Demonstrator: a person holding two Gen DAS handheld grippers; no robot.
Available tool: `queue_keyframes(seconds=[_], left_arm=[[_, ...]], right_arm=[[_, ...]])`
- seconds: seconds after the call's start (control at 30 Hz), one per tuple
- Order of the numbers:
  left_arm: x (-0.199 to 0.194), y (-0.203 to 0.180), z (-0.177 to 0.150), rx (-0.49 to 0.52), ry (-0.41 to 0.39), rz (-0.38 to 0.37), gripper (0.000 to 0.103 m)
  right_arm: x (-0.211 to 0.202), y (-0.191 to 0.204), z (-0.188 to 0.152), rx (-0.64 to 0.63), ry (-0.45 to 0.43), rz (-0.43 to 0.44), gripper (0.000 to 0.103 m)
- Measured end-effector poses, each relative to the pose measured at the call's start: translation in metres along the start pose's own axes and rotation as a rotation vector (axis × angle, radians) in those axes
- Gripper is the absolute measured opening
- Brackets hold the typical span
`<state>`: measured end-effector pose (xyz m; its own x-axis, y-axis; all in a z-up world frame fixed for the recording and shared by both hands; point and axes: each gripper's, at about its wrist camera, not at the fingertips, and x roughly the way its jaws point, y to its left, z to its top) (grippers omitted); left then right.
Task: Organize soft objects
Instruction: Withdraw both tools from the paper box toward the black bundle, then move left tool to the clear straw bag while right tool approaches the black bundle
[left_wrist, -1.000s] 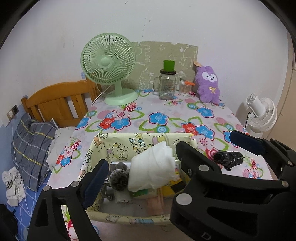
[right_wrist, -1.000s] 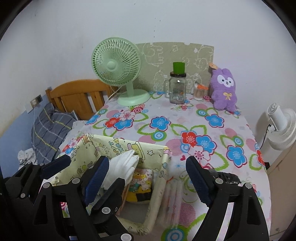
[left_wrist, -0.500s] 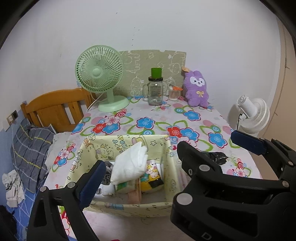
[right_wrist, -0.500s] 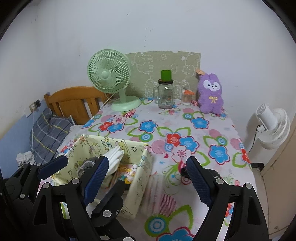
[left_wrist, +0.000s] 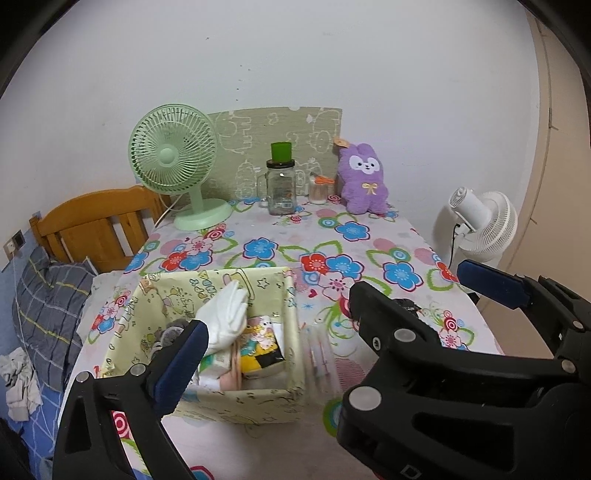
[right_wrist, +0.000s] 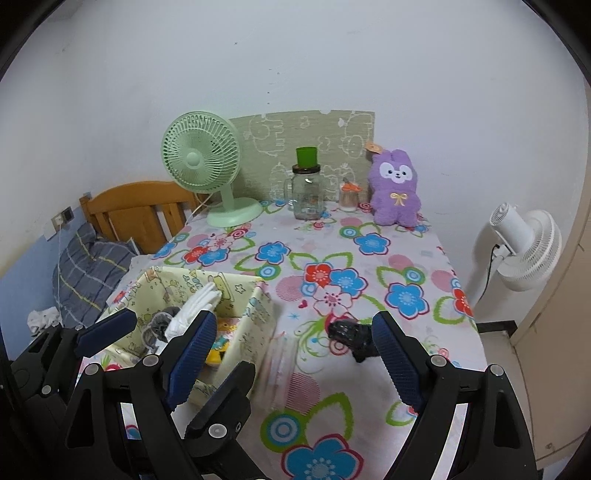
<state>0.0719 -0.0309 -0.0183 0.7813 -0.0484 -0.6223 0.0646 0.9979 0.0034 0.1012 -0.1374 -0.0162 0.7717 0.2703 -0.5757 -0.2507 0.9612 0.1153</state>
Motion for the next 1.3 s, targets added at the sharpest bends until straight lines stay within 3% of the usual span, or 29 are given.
queue_keyframes(seconds=[0.83,1.3], left_arm=[[0.011,-0.06,-0.031,0.021,0.046,-0.066,0.103],[0.04,-0.091,-0.058,0.021,0.097,-0.028,0.103]], right_arm=[[-0.012,-0.056,-0.041,0.041,0.01,-0.077,0.093],[0.01,-0.09,-0.075,0.059,0.055,-0.102,0.093]])
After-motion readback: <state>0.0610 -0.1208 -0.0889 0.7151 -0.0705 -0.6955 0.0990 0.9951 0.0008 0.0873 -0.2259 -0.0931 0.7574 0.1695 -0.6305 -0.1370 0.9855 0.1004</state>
